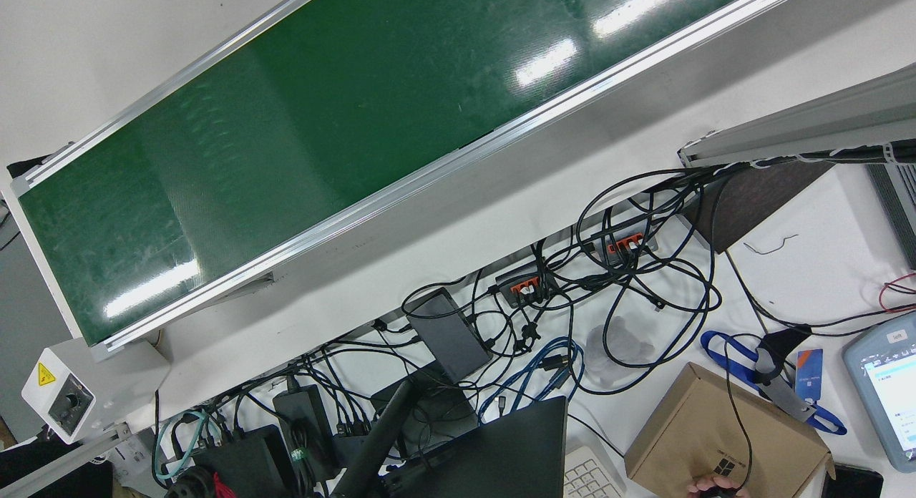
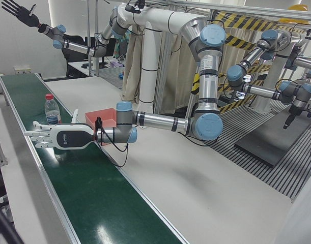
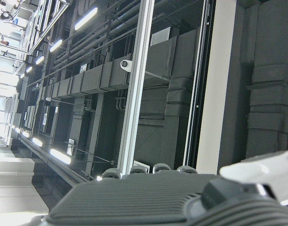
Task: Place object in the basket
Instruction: 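Close the left hand around the red-capped water bottle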
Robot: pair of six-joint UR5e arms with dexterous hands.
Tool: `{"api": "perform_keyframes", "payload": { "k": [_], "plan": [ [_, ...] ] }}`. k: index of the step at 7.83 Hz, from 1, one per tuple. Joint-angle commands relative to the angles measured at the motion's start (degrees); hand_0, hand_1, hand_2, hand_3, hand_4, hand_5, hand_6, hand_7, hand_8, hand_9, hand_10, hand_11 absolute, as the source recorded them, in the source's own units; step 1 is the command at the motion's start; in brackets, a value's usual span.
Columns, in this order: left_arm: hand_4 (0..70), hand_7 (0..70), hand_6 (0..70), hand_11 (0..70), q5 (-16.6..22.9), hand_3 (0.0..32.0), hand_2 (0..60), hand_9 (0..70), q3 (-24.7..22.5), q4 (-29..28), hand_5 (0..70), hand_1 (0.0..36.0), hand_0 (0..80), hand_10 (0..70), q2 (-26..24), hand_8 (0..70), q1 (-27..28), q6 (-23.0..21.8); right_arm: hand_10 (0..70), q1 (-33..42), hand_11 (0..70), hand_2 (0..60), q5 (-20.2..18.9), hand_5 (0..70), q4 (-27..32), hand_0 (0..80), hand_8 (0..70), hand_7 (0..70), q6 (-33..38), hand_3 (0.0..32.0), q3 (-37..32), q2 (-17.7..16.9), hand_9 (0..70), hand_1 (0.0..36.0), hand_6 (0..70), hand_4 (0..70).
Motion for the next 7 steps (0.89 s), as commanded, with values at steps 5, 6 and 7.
{"api": "perform_keyframes", "payload": {
  "k": [5, 6, 7],
  "plan": [
    [4.6, 3.7, 4.3, 12.5, -0.1, 10.4, 0.0, 11.9, 0.1, -0.8, 29.7, 0.0, 49.8, 8.3, -0.7, 10.5, 0.2, 2.2, 0.0, 0.0, 0.0, 0.0, 0.0, 0.0, -0.1, 0.0, 0.0, 0.0, 0.0, 0.0, 0.0, 0.0, 0.0, 0.0, 0.0, 0.0],
    [3.5, 3.5, 3.9, 12.1, -0.2, 10.8, 0.0, 11.9, 0.1, -0.8, 29.5, 0.0, 49.6, 8.0, -1.0, 10.0, 1.2, 2.3, 0.0, 0.0, 0.0, 0.0, 0.0, 0.0, -0.1, 0.0, 0.0, 0.0, 0.0, 0.0, 0.0, 0.0, 0.0, 0.0, 0.0, 0.0],
    [3.7, 3.5, 4.0, 12.0, -0.2, 10.6, 0.0, 11.7, 0.1, -0.8, 29.2, 0.0, 49.6, 7.9, -1.1, 9.9, 1.7, 2.3, 0.0, 0.0, 0.0, 0.0, 0.0, 0.0, -0.1, 0.0, 0.0, 0.0, 0.0, 0.0, 0.0, 0.0, 0.0, 0.0, 0.0, 0.0]
  ]
}}
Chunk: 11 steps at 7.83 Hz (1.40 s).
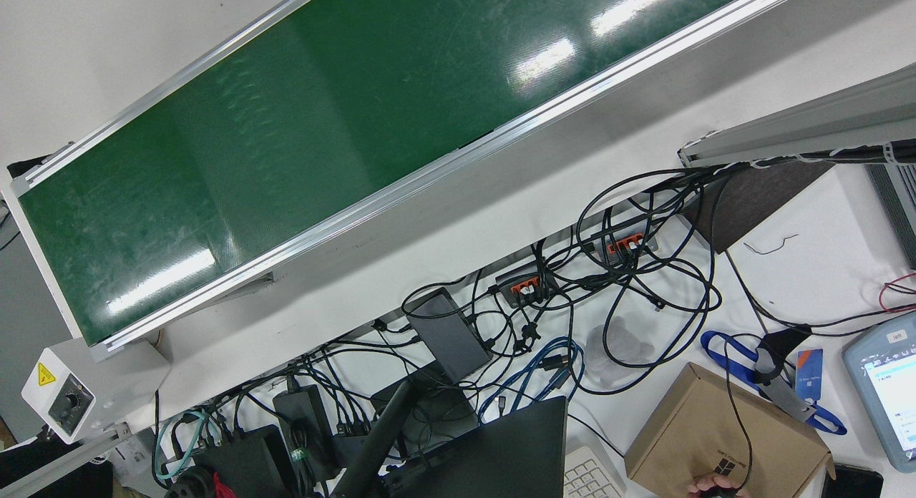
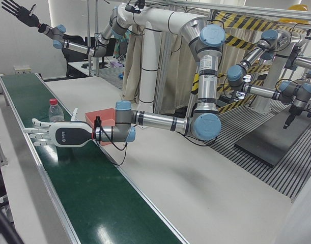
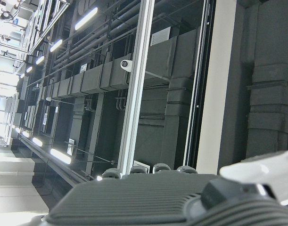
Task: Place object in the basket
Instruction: 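Close the left hand around the red-capped water bottle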
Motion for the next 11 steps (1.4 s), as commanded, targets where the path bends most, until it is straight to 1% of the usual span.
{"api": "perform_keyframes", "payload": {
  "k": [1, 3, 4, 5, 6, 7, 8, 9, 10, 11],
  "plan": [
    [4.1, 3.5, 4.1, 12.3, -0.1, 10.2, 0.0, 12.1, 0.0, 0.0, 29.5, 0.0, 49.7, 8.1, -0.3, 10.1, 1.5, 0.1, 0.0, 0.0, 0.0, 0.0, 0.0, 0.0, 0.0, 0.0, 0.0, 0.0, 0.0, 0.0, 0.0, 0.0, 0.0, 0.0, 0.0, 0.0],
    [4.2, 3.6, 4.1, 12.2, -0.1, 10.6, 0.0, 12.2, 0.0, -0.2, 29.7, 0.0, 50.1, 8.0, -0.4, 10.3, 1.4, 0.0, 0.0, 0.0, 0.0, 0.0, 0.0, 0.0, 0.0, 0.0, 0.0, 0.0, 0.0, 0.0, 0.0, 0.0, 0.0, 0.0, 0.0, 0.0],
    [4.3, 4.3, 4.5, 12.7, -0.1, 9.4, 0.0, 13.4, 0.0, -0.3, 31.9, 0.0, 50.4, 8.4, -0.8, 11.1, 1.3, -0.1, 0.0, 0.0, 0.0, 0.0, 0.0, 0.0, 0.0, 0.0, 0.0, 0.0, 0.0, 0.0, 0.0, 0.0, 0.0, 0.0, 0.0, 0.0],
    [4.3, 6.9, 5.8, 20.6, 0.0, 5.4, 0.0, 18.5, 0.0, -0.5, 44.4, 0.0, 52.5, 13.6, -0.8, 14.6, 1.1, 0.0, 0.0, 0.0, 0.0, 0.0, 0.0, 0.0, 0.0, 0.0, 0.0, 0.0, 0.0, 0.0, 0.0, 0.0, 0.0, 0.0, 0.0, 0.0],
    [14.1, 21.5, 13.2, 41.3, 0.0, 0.0, 0.0, 32.5, 0.1, -0.4, 64.9, 7.3, 61.0, 27.7, -0.7, 24.7, 1.0, 0.2, 0.0, 0.0, 0.0, 0.0, 0.0, 0.0, 0.0, 0.0, 0.0, 0.0, 0.0, 0.0, 0.1, 0.0, 0.0, 0.0, 0.0, 0.0],
    [17.3, 44.8, 23.7, 66.3, -0.1, 0.0, 4.9, 56.9, 0.1, -0.3, 70.0, 24.5, 78.1, 45.6, -0.8, 42.2, -0.9, 1.6, 0.0, 0.1, 0.0, 0.0, 0.0, 0.0, 0.0, 0.0, 0.0, 0.0, 0.0, 0.0, 0.1, 0.0, 0.0, 0.0, 0.0, 0.0],
    [46.2, 70.0, 61.4, 70.0, 0.0, 0.0, 37.1, 70.0, -0.2, -0.2, 70.0, 30.8, 80.0, 70.0, -1.4, 70.0, -1.4, 1.9, 0.0, 0.1, 0.0, 0.0, 0.0, 0.0, 0.0, 0.0, 0.0, 0.0, 0.0, 0.0, 0.1, 0.0, 0.0, 0.0, 0.0, 0.0],
    [70.0, 70.0, 70.0, 70.0, 0.1, 0.0, 60.0, 70.0, -0.5, 0.1, 70.0, 36.0, 80.0, 70.0, -1.9, 70.0, -1.9, 2.0, 0.0, 0.1, 0.0, 0.0, 0.0, 0.0, 0.0, 0.0, 0.0, 0.0, 0.0, 0.0, 0.1, 0.0, 0.0, 0.0, 0.0, 0.0],
    [70.0, 70.0, 70.0, 70.0, 0.2, 0.0, 60.0, 70.0, -0.9, 1.7, 70.0, 36.0, 80.0, 70.0, -3.6, 70.0, -2.4, 1.9, 0.0, 0.1, 0.0, 0.0, 0.0, 0.0, 0.0, 0.0, 0.0, 0.0, 0.0, 0.0, 0.1, 0.0, 0.0, 0.0, 0.0, 0.0],
    [70.0, 70.0, 70.0, 70.0, 0.3, 0.0, 60.0, 70.0, -3.3, 3.1, 70.0, 36.0, 80.0, 70.0, -3.6, 70.0, -2.5, 1.9, 0.0, 0.1, 0.0, 0.0, 0.0, 0.0, 0.0, 0.0, 0.0, 0.0, 0.0, 0.0, 0.1, 0.0, 0.0, 0.0, 0.0, 0.0]
  ]
}}
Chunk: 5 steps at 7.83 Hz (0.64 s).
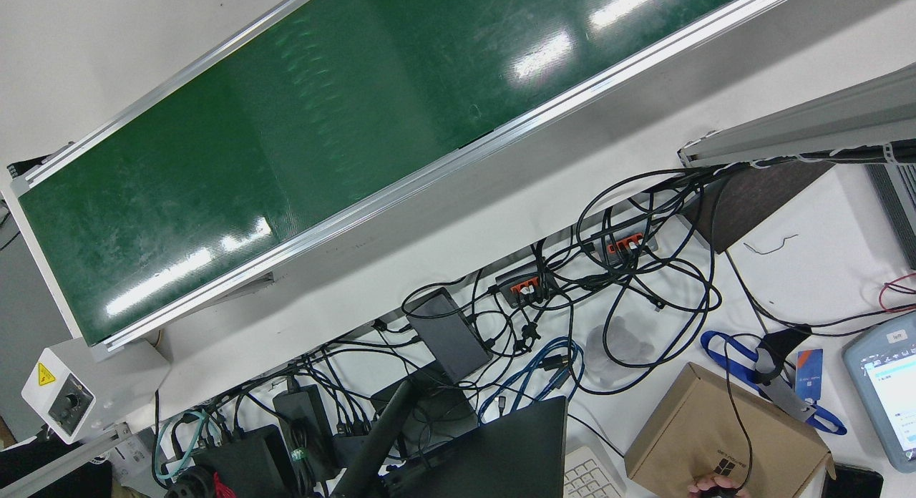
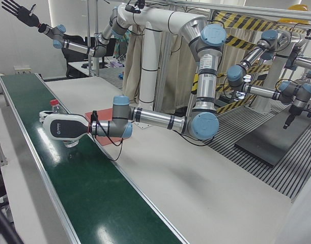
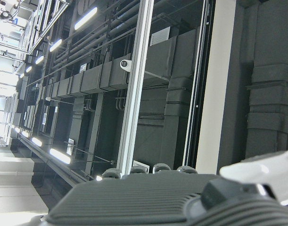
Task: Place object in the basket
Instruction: 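Carry the bottle with the left hand over the pink basket and release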
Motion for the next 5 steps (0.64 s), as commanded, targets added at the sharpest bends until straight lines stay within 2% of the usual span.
{"api": "perform_keyframes", "payload": {
  "k": [1, 3, 4, 5],
  "plan": [
    [70.0, 70.0, 70.0, 70.0, 0.2, 0.0, 60.0, 70.0, -6.5, 5.0, 70.0, 36.0, 80.0, 70.0, -1.2, 70.0, -0.3, 0.1, 0.0, 0.0, 0.0, 0.0, 0.0, 0.0, 0.0, 0.0, 0.0, 0.0, 0.0, 0.0, 0.0, 0.0, 0.0, 0.0, 0.0, 0.0],
    [69.5, 70.0, 70.0, 70.0, 0.3, 0.0, 60.0, 70.0, -14.0, 9.3, 70.0, 35.8, 80.0, 70.0, -0.7, 70.0, 1.3, 0.2, 0.0, 0.0, 0.0, 0.0, 0.0, 0.0, 0.0, 0.0, 0.0, 0.0, 0.0, 0.0, 0.0, 0.0, 0.0, 0.0, 0.0, 0.0],
    [59.8, 70.0, 70.0, 70.0, 0.3, 0.0, 60.0, 70.0, -18.4, 12.5, 70.0, 35.9, 80.0, 70.0, -0.3, 70.0, 4.7, 0.3, 0.0, 0.0, 0.0, 0.0, 0.0, 0.0, 0.0, 0.0, 0.0, 0.0, 0.0, 0.0, 0.0, 0.0, 0.0, 0.0, 0.0, 0.0],
    [53.7, 70.0, 70.0, 70.0, 0.3, 0.0, 55.3, 70.0, -22.5, 15.1, 70.0, 36.0, 80.0, 70.0, -0.1, 70.0, 7.8, 0.5, 0.0, 0.0, 0.0, 0.0, 0.0, 0.0, 0.0, 0.0, 0.0, 0.0, 0.0, 0.0, 0.0, 0.0, 0.0, 0.0, 0.0, 0.0]
  ]
}}
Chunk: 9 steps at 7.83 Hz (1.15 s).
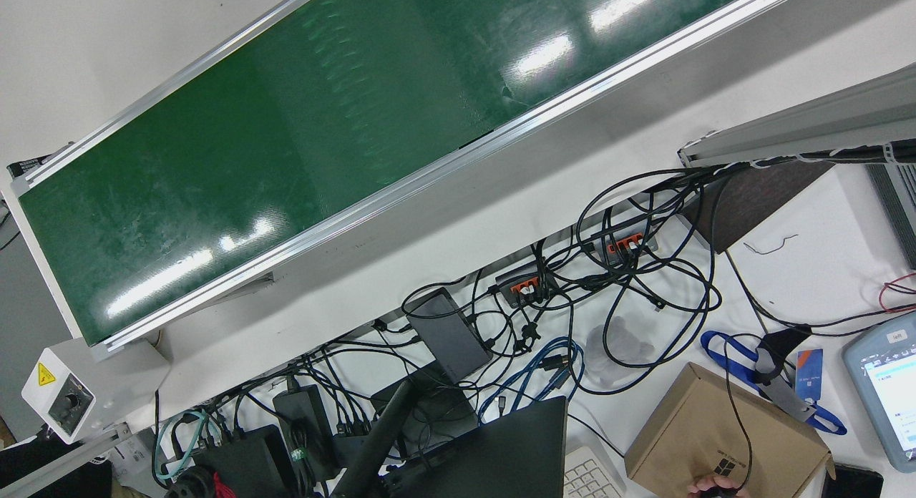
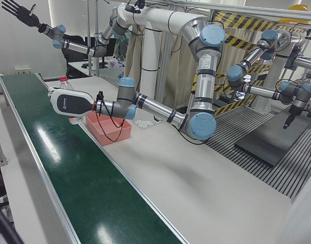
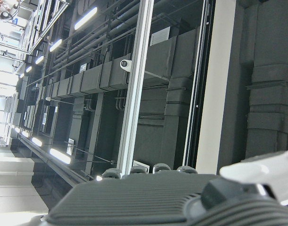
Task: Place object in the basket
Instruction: 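Carry the bottle with the left hand over the pink basket and release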
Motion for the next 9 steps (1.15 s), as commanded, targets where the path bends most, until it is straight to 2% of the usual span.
{"api": "perform_keyframes", "payload": {
  "k": [1, 2, 3, 4, 5, 6, 7, 8, 9],
  "plan": [
    [49.1, 70.0, 70.0, 70.0, -0.3, 0.0, 53.9, 70.0, -12.2, 7.8, 70.0, 36.0, 80.0, 70.0, 0.6, 70.0, 9.4, 0.5, 0.0, 0.0, 0.0, 0.0, 0.0, 0.0, 0.0, 0.0, 0.0, 0.0, 0.0, 0.0, 0.0, 0.0, 0.0, 0.0, 0.0, 0.0],
    [43.1, 70.0, 70.0, 70.0, -0.6, 0.0, 49.9, 70.0, -15.4, 10.3, 70.0, 36.0, 80.0, 70.0, 0.6, 70.0, 13.3, 4.7, 0.0, 0.0, 0.0, 0.0, 0.0, 0.0, 0.0, 0.0, 0.0, 0.0, 0.0, 0.0, 0.0, 0.0, 0.0, 0.0, 0.0, 0.0],
    [37.9, 70.0, 70.0, 70.0, -3.7, 0.0, 45.6, 70.0, -19.1, 12.3, 70.0, 36.0, 80.0, 70.0, 0.6, 70.0, 18.3, 8.5, 0.0, 0.0, 0.0, 0.0, -0.1, 0.0, 0.0, 0.0, 0.0, 0.0, 0.0, 0.0, 0.0, 0.0, 0.0, 0.0, 0.0, 0.0],
    [37.2, 70.0, 70.0, 70.0, -8.9, 0.0, 44.9, 70.0, -23.1, 13.7, 70.0, 36.0, 80.0, 70.0, 0.6, 70.0, 24.7, 11.5, 0.0, 0.0, 0.0, 0.0, 0.0, 0.0, 0.0, 0.0, 0.0, 0.0, 0.0, 0.0, -0.1, 0.0, 0.0, 0.0, 0.0, 0.0],
    [34.7, 70.0, 70.0, 70.0, -10.4, 0.0, 41.0, 70.0, -27.2, 15.3, 70.0, 36.0, 80.0, 70.0, 2.2, 70.0, 26.7, 13.3, 0.0, 0.0, 0.0, 0.0, 0.0, 0.0, 0.0, 0.0, 0.0, 0.0, 0.0, 0.0, -0.1, 0.0, 0.0, 0.0, 0.0, 0.0],
    [29.4, 70.0, 70.0, 70.0, -11.7, 0.0, 35.2, 70.0, -29.9, 12.2, 70.0, 36.0, 80.0, 70.0, 8.2, 70.0, 27.6, 13.6, 0.0, 0.0, 0.0, 0.0, 0.0, 0.0, 0.0, 0.0, 0.0, 0.0, 0.0, 0.0, -0.1, 0.0, 0.0, 0.0, 0.0, 0.0],
    [28.3, 70.0, 70.0, 70.0, -14.6, 0.0, 33.1, 70.0, -32.6, 7.6, 70.0, 36.0, 80.0, 70.0, 14.3, 70.0, 28.6, 13.6, 0.0, 0.0, 0.0, 0.0, 0.0, 0.0, 0.0, 0.0, 0.0, 0.0, 0.0, 0.0, -0.1, 0.0, 0.0, 0.0, 0.0, 0.0],
    [18.4, 69.4, 61.9, 70.0, -15.6, 0.0, 1.4, 70.0, -34.6, 5.1, 70.0, 25.7, 80.0, 70.0, 16.7, 70.0, 29.9, 13.7, 0.0, 0.0, 0.0, 0.0, 0.0, 0.0, 0.0, 0.0, 0.0, 0.0, 0.0, 0.0, -0.1, 0.0, 0.0, 0.0, 0.0, 0.0],
    [10.9, 69.8, 54.7, 70.0, -15.7, 0.0, 0.0, 70.0, -34.8, 4.1, 70.0, 1.7, 62.0, 70.0, 15.9, 70.0, 31.1, 14.1, 0.0, 0.0, 0.0, 0.0, 0.0, 0.0, 0.0, 0.0, 0.0, 0.0, 0.0, 0.0, -0.1, 0.0, 0.0, 0.0, 0.0, 0.0]
  ]
}}
